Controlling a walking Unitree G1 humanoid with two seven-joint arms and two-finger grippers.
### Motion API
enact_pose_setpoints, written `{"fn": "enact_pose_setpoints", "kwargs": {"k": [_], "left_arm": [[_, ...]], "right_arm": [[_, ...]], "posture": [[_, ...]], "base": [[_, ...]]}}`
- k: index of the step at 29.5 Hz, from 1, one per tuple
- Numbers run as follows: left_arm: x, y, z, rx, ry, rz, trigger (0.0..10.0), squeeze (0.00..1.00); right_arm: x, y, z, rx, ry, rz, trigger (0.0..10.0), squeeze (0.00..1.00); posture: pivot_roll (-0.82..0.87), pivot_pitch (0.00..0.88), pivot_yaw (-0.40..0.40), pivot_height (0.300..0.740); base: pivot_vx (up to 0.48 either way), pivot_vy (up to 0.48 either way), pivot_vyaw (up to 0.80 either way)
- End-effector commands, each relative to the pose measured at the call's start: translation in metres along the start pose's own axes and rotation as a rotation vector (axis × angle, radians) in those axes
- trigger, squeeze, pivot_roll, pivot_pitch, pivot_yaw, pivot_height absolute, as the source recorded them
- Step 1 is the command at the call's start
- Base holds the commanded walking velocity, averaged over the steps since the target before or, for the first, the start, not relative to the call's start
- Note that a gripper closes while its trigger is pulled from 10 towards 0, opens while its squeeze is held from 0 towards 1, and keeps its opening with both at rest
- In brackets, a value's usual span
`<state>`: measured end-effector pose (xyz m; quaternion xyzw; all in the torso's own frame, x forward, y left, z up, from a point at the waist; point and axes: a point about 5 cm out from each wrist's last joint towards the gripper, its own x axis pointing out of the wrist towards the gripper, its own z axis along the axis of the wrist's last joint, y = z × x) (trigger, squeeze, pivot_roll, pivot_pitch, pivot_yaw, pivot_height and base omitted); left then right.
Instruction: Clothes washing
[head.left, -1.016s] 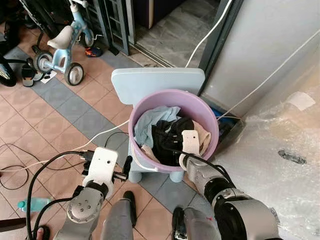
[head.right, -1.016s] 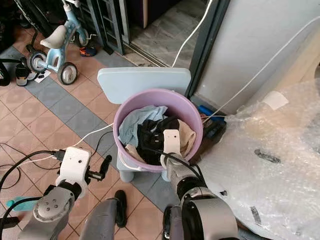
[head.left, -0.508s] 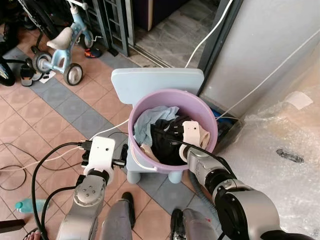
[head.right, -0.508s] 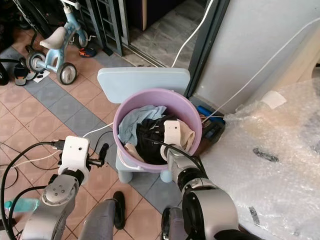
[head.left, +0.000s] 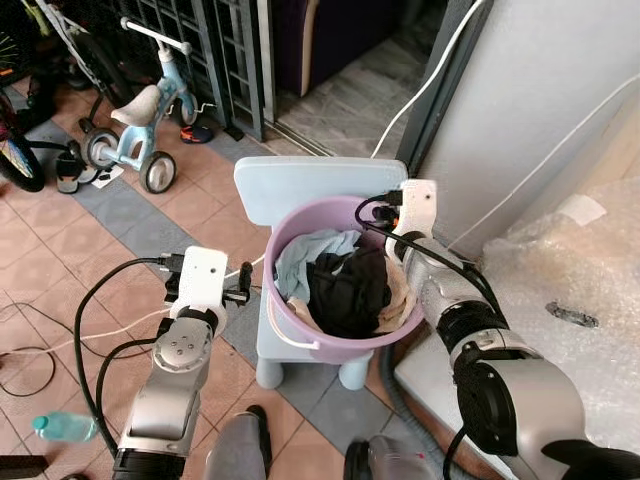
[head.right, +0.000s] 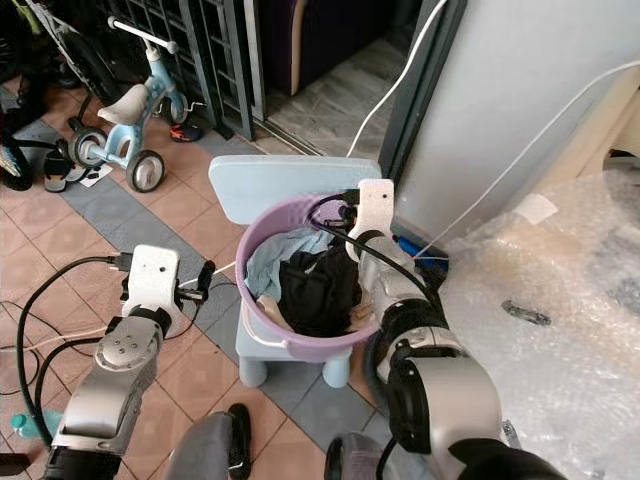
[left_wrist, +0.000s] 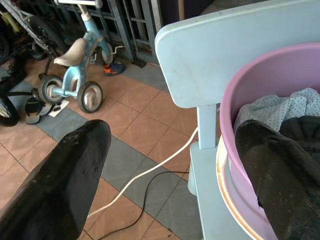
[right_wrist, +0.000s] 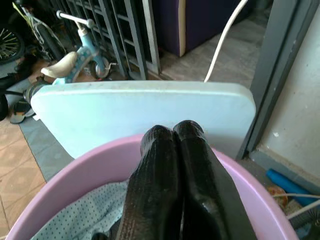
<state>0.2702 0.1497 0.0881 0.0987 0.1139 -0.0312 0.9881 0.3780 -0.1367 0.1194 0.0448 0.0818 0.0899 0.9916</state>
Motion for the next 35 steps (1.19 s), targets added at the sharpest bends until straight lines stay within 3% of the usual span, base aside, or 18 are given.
{"fn": "enact_pose_setpoints", "kwargs": {"k": [1,2,5,6,9,13,19,22,28,35], "left_arm": [[0.001,-0.007,-0.003,-0.013,0.007,-0.029,10.0,0.0],[0.0,-0.01,-0.003,-0.011,0.003,-0.044,10.0,0.0],[-0.007,-0.014,-0.004,0.021,-0.004,-0.072,10.0,0.0],[-0.007,-0.014,-0.004,0.021,-0.004,-0.072,10.0,0.0],[-0.013,-0.012,-0.006,0.018,-0.011,-0.062,10.0,0.0],[-0.014,-0.014,0.0,0.015,-0.055,-0.076,10.0,0.0],[-0.022,-0.017,-0.001,0.027,-0.03,-0.113,10.0,0.0],[-0.03,-0.016,-0.004,0.02,-0.02,-0.12,10.0,0.0],[-0.052,-0.012,-0.004,0.023,-0.049,-0.128,10.0,0.0],[-0.058,-0.01,-0.001,0.014,-0.012,-0.097,10.0,0.0]], "right_arm": [[-0.006,-0.003,-0.01,-0.031,0.022,0.023,10.0,0.35],[-0.009,-0.005,-0.019,-0.029,0.054,0.021,10.0,1.0],[-0.018,-0.001,-0.051,-0.087,0.181,0.022,10.0,1.0],[-0.018,-0.001,-0.051,-0.087,0.181,0.022,10.0,1.0],[-0.02,0.012,-0.058,-0.21,0.174,0.091,10.0,1.0],[-0.022,0.015,-0.053,-0.221,0.121,0.118,10.0,1.0],[-0.039,0.003,-0.086,-0.282,0.3,0.114,10.0,1.0],[-0.041,0.004,-0.088,-0.273,0.295,0.124,10.0,1.0],[-0.039,0.012,-0.087,-0.284,0.256,0.123,10.0,1.0],[-0.035,0.019,-0.099,-0.372,0.361,0.112,10.0,1.0]], "posture": [[0.0,0.016,0.013,0.74],[0.0,0.019,0.018,0.74],[0.02,0.036,0.015,0.74],[0.02,0.036,0.015,0.74],[0.03,0.064,0.004,0.74],[0.04,0.075,-0.001,0.74],[0.03,0.143,0.004,0.74],[0.04,0.157,0.002,0.74],[0.08,0.192,-0.007,0.74],[0.11,0.222,-0.02,0.74]], "base": [[0.0,0.0,0.0],[0.0,0.0,0.0],[0.0,0.0,0.0],[0.0,0.0,0.0],[0.0,0.0,0.0],[0.0,0.0,0.0],[0.0,0.0,0.0],[0.0,0.0,0.0],[0.0,0.0,0.0],[0.0,0.0,0.0]]}}
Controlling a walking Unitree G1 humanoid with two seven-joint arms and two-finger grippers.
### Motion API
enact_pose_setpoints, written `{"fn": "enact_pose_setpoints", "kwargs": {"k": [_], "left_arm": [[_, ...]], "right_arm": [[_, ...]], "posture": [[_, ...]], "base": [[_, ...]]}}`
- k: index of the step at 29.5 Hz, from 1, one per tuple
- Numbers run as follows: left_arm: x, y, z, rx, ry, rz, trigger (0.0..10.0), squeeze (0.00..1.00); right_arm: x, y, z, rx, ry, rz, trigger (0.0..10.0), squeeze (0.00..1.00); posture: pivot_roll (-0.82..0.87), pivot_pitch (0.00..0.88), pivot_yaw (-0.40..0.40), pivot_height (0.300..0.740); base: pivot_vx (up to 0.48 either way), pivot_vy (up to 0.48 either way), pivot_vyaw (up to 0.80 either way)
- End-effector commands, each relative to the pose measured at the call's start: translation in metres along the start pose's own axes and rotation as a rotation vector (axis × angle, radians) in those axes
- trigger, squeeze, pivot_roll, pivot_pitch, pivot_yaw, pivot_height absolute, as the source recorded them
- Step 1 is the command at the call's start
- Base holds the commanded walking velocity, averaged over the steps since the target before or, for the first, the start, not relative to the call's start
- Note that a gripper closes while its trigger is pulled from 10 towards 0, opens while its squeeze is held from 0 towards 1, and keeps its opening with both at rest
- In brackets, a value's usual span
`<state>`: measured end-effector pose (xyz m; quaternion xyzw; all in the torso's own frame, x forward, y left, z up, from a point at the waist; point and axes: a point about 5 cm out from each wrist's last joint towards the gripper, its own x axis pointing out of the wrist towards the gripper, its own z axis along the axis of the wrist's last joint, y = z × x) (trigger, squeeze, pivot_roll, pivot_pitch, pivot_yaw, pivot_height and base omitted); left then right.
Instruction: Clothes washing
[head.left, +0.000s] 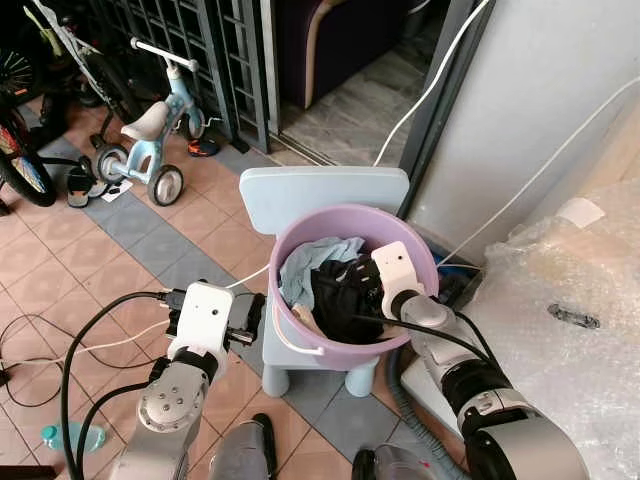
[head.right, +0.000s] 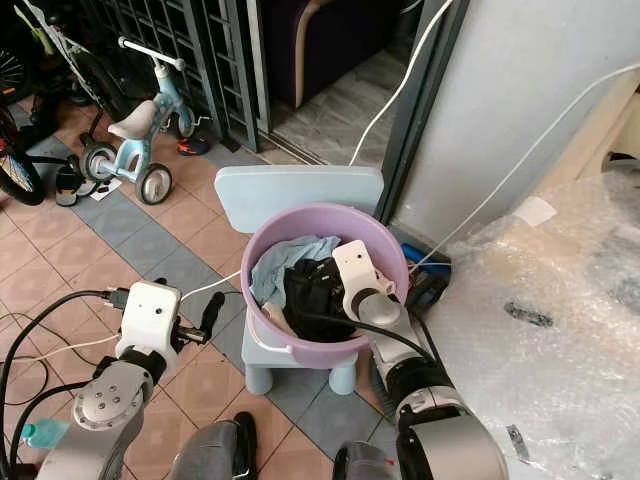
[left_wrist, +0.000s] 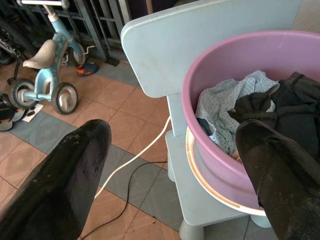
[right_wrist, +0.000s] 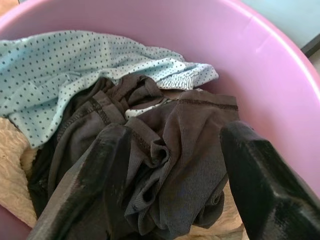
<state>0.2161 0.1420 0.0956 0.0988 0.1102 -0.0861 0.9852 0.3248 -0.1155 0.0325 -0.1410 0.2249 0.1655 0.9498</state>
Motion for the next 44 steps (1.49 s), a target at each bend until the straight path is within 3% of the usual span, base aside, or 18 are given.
{"fn": "enact_pose_setpoints", "kwargs": {"k": [1,8,14,15,16,17,19,20,32,39,44], "left_arm": [[-0.005,0.001,0.003,-0.001,0.004,0.011,10.0,0.0],[-0.024,0.004,-0.001,-0.006,0.04,0.026,10.0,0.0],[-0.036,0.001,0.004,-0.018,0.046,0.017,10.0,0.0],[-0.038,-0.001,0.007,-0.02,0.04,0.01,10.0,0.0],[-0.038,-0.002,0.007,-0.02,0.038,0.008,10.0,0.0],[-0.039,-0.002,0.008,-0.019,0.037,0.007,10.0,0.0],[-0.04,-0.002,0.009,-0.019,0.037,0.006,10.0,0.0],[-0.043,-0.002,0.01,-0.019,0.038,0.006,10.0,0.0],[-0.042,-0.006,0.008,-0.021,0.06,-0.004,10.0,0.0],[-0.04,-0.007,0.008,-0.025,0.064,0.008,10.0,0.0],[-0.039,-0.007,0.008,-0.028,0.063,0.013,10.0,0.0]], "right_arm": [[0.001,-0.001,-0.002,-0.012,0.026,0.007,10.0,1.0],[0.003,-0.004,-0.005,-0.048,0.065,-0.008,10.0,1.0],[0.006,0.003,-0.006,-0.111,0.108,-0.017,10.0,1.0],[0.006,0.007,-0.01,-0.102,0.135,0.003,10.0,0.36],[0.005,0.008,-0.012,-0.092,0.145,0.013,10.0,0.36],[0.005,0.009,-0.013,-0.082,0.155,0.017,10.0,0.0],[0.005,0.01,-0.016,-0.088,0.167,0.016,10.0,0.0],[0.005,0.012,-0.018,-0.097,0.173,0.016,0.0,0.0],[0.007,0.036,-0.016,0.045,0.149,0.01,0.0,0.0],[0.007,0.031,-0.013,0.128,0.118,-0.012,0.0,0.0],[0.008,0.028,-0.01,0.136,0.111,-0.016,0.0,0.0]], "posture": [[0.12,0.227,-0.021,0.74],[0.16,0.256,-0.024,0.74],[0.19,0.286,-0.03,0.74],[0.19,0.292,-0.033,0.74],[0.19,0.294,-0.034,0.74],[0.2,0.296,-0.035,0.74],[0.2,0.3,-0.037,0.74],[0.2,0.308,-0.035,0.74],[0.2,0.316,-0.036,0.74],[0.2,0.312,-0.047,0.74],[0.19,0.31,-0.051,0.74]], "base": [[0.0,0.0,0.0],[0.0,0.0,0.0],[0.0,0.0,0.0],[0.0,0.0,0.0],[0.0,0.0,0.0],[0.0,0.0,0.0],[0.0,0.0,0.0],[0.0,0.0,0.0],[0.0,0.0,0.0],[0.0,0.0,0.0],[0.0,0.0,0.0]]}}
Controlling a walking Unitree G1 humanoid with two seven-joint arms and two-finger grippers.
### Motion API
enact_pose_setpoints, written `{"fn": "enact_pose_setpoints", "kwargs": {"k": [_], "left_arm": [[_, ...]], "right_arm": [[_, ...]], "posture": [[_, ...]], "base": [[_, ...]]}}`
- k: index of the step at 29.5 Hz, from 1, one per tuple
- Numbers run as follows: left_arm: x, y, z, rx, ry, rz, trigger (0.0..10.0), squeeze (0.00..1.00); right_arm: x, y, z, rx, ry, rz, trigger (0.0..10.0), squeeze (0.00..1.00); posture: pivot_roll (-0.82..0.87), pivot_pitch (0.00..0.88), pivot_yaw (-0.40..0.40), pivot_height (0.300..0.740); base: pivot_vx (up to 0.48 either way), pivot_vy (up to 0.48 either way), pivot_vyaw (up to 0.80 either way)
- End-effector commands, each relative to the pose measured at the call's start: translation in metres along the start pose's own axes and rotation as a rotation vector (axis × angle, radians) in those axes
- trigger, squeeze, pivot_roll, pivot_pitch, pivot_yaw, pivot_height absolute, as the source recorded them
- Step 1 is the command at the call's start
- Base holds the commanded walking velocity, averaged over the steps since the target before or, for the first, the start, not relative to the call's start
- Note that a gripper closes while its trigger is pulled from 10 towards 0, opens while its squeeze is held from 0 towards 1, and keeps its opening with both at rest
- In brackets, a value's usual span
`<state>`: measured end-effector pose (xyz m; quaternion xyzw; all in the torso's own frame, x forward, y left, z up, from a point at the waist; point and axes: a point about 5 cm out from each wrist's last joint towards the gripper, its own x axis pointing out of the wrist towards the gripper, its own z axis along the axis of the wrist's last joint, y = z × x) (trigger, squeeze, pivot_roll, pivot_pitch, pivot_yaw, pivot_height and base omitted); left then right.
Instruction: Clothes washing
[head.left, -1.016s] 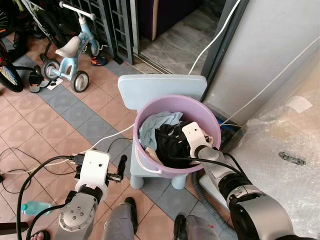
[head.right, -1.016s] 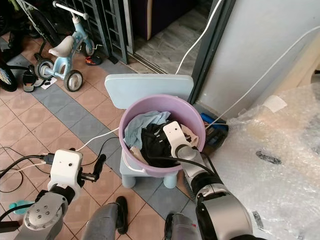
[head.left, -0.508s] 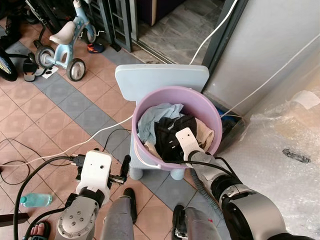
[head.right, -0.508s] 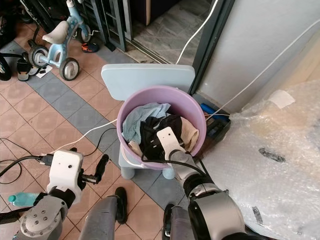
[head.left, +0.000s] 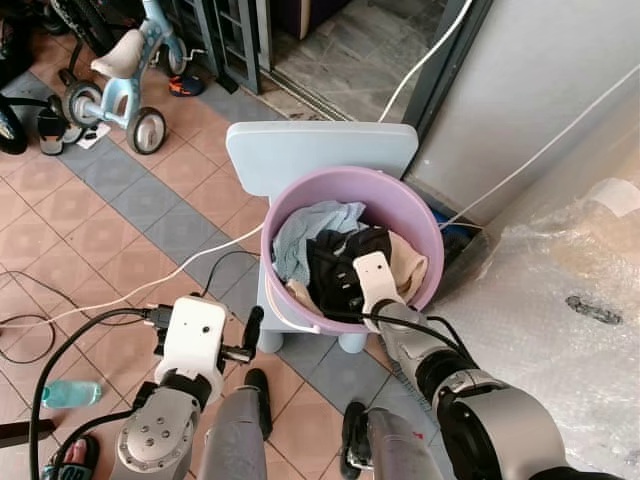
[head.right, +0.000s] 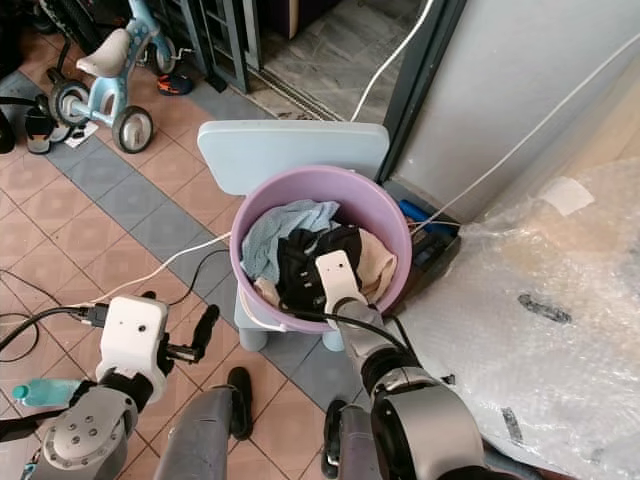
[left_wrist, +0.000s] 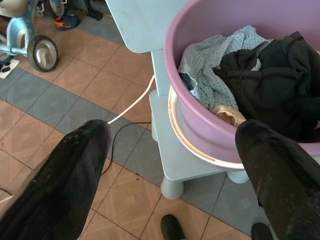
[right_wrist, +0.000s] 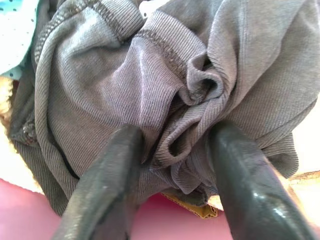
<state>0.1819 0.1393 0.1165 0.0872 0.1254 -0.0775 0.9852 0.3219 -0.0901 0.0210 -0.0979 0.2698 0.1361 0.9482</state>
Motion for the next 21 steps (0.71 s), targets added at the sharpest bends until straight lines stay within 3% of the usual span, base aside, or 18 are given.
{"fn": "enact_pose_setpoints", "kwargs": {"k": [1,14,21], "left_arm": [[-0.001,-0.001,-0.006,0.0,0.033,0.002,10.0,0.0],[0.004,0.0,-0.006,-0.004,0.027,0.026,10.0,0.0],[0.011,0.001,-0.005,-0.007,0.014,0.041,10.0,0.0]], "right_arm": [[-0.001,0.001,-0.007,0.026,0.031,0.007,0.0,0.0],[0.0,0.003,0.001,0.066,0.001,0.033,0.0,0.0],[0.002,-0.005,0.015,0.073,-0.059,0.027,0.0,0.0]], "posture": [[0.19,0.31,-0.051,0.74],[0.19,0.301,-0.064,0.74],[0.18,0.277,-0.078,0.74]], "base": [[0.0,0.0,0.0],[0.0,0.0,0.0],[0.0,0.0,0.0]]}}
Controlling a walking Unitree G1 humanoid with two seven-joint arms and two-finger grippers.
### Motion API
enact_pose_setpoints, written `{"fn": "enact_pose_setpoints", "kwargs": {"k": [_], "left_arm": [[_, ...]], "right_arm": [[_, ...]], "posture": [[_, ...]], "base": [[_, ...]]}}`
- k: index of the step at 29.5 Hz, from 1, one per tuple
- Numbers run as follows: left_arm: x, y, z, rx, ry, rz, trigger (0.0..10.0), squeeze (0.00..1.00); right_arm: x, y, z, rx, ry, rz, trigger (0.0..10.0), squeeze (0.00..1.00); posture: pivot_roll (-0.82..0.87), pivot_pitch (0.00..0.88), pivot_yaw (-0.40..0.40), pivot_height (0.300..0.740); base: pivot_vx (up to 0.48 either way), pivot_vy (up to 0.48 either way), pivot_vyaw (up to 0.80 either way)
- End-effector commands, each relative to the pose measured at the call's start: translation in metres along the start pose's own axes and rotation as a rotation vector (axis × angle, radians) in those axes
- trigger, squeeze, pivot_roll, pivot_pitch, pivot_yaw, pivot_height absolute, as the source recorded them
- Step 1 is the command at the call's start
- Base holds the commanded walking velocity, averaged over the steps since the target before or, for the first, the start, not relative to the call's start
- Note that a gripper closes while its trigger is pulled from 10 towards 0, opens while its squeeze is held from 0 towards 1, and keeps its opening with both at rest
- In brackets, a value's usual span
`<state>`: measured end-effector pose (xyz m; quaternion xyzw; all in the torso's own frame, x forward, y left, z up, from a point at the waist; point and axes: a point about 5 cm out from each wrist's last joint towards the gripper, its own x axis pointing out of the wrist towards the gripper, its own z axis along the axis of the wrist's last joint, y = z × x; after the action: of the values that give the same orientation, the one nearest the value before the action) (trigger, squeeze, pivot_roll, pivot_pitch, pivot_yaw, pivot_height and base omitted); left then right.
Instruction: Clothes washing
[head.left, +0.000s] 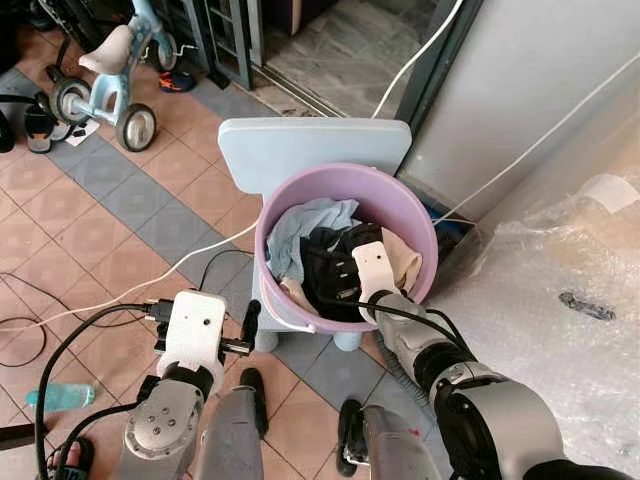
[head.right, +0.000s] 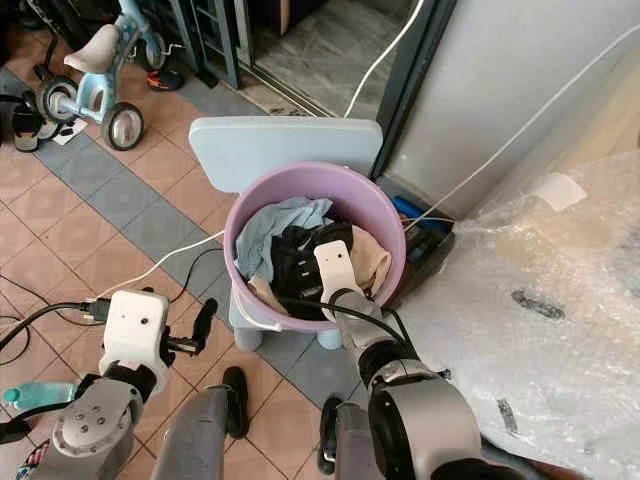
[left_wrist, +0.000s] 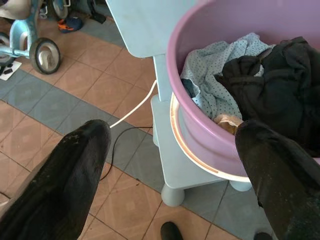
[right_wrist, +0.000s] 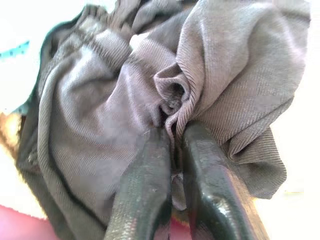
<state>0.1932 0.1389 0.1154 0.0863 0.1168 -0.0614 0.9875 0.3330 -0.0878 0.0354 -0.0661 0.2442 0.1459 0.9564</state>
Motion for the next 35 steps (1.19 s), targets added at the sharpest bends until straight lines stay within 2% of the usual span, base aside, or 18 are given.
{"fn": "enact_pose_setpoints", "kwargs": {"k": [1,6,9,11,12,13,15,19,20,23,24,25,27,29,30,32,34,35], "left_arm": [[0.001,0.0,-0.007,-0.002,0.027,0.009,10.0,0.0],[0.011,0.001,-0.006,-0.005,0.013,0.024,10.0,0.0],[0.023,-0.001,-0.005,-0.012,-0.013,0.032,10.0,0.0],[0.025,-0.001,-0.005,-0.011,-0.014,0.033,10.0,0.0],[0.029,0.0,-0.003,-0.013,-0.032,0.045,10.0,0.0],[0.029,0.0,-0.003,-0.013,-0.032,0.045,10.0,0.0],[0.038,0.002,0.0,-0.018,-0.055,0.057,10.0,0.0],[0.051,0.004,0.004,-0.016,-0.081,0.058,10.0,0.0],[0.056,0.006,0.003,-0.013,-0.083,0.055,10.0,0.0],[0.061,0.006,0.001,-0.007,-0.086,0.042,10.0,0.0],[0.064,0.005,0.0,-0.003,-0.091,0.034,10.0,0.0],[0.069,0.002,0.0,0.003,-0.099,0.031,10.0,0.0],[0.073,0.001,0.002,0.006,-0.107,0.044,10.0,0.0],[0.08,0.0,0.004,0.005,-0.122,0.052,10.0,0.0],[0.08,0.0,0.004,0.005,-0.122,0.052,10.0,0.0],[0.085,-0.003,0.012,-0.007,-0.161,0.04,10.0,0.0],[0.086,-0.003,0.014,-0.006,-0.172,0.04,10.0,0.0],[0.09,-0.001,0.015,-0.009,-0.181,0.046,10.0,0.0]], "right_arm": [[0.0,-0.003,-0.001,0.021,-0.003,-0.005,0.0,0.0],[0.001,-0.008,0.015,0.023,-0.06,0.003,0.0,0.0],[0.001,-0.019,0.037,0.033,-0.139,0.001,0.0,0.0],[0.001,-0.021,0.039,0.036,-0.143,-0.001,0.0,0.0],[0.0,-0.026,0.05,0.057,-0.194,-0.006,0.0,0.0],[0.0,-0.026,0.05,0.057,-0.194,-0.006,0.0,0.0],[-0.002,-0.034,0.068,0.072,-0.267,-0.011,0.0,0.0],[-0.007,-0.043,0.095,0.037,-0.383,-0.006,0.0,0.0],[-0.012,-0.047,0.111,-0.019,-0.465,0.0,0.0,0.0],[-0.023,-0.055,0.131,-0.105,-0.576,0.001,0.0,0.0],[-0.03,-0.06,0.138,-0.133,-0.622,-0.003,0.0,0.0],[-0.045,-0.072,0.151,-0.176,-0.707,-0.029,0.0,0.0],[-0.059,-0.08,0.158,-0.213,-0.761,-0.068,0.0,0.0],[-0.073,-0.09,0.16,-0.209,-0.812,-0.125,0.0,0.0],[-0.073,-0.09,0.16,-0.209,-0.812,-0.125,0.0,0.0],[-0.097,-0.104,0.158,-0.151,-0.872,-0.267,0.0,0.0],[-0.102,-0.107,0.155,-0.133,-0.879,-0.302,0.0,0.0],[-0.114,-0.11,0.149,-0.138,-0.896,-0.382,0.0,0.0]], "posture": [[0.18,0.277,-0.078,0.74],[0.17,0.25,-0.086,0.74],[0.16,0.203,-0.101,0.74],[0.15,0.197,-0.103,0.74],[0.14,0.163,-0.111,0.74],[0.14,0.163,-0.111,0.74],[0.13,0.117,-0.109,0.74],[0.08,0.074,-0.089,0.74],[0.04,0.065,-0.07,0.74],[0.01,0.046,-0.051,0.74],[-0.01,0.028,-0.037,0.74],[-0.04,0.004,-0.022,0.74],[-0.04,0.0,-0.02,0.74],[-0.06,0.0,-0.007,0.74],[-0.06,0.0,-0.007,0.74],[-0.06,0.0,-0.006,0.74],[-0.06,0.0,-0.004,0.74],[-0.06,0.0,0.007,0.74]], "base": [[0.0,0.0,0.0],[0.0,0.0,0.0],[0.0,0.0,0.0],[0.0,0.0,0.0],[0.0,0.0,0.0],[0.0,0.0,0.0],[0.0,0.0,0.0],[0.0,0.0,0.0],[0.0,0.0,0.0],[0.0,0.0,0.0],[0.0,0.0,0.0],[0.0,0.0,0.0],[0.0,0.0,0.0],[0.0,0.0,0.0],[0.0,0.0,0.0],[0.0,0.0,0.0],[0.0,0.0,0.0],[0.0,0.0,0.0]]}}
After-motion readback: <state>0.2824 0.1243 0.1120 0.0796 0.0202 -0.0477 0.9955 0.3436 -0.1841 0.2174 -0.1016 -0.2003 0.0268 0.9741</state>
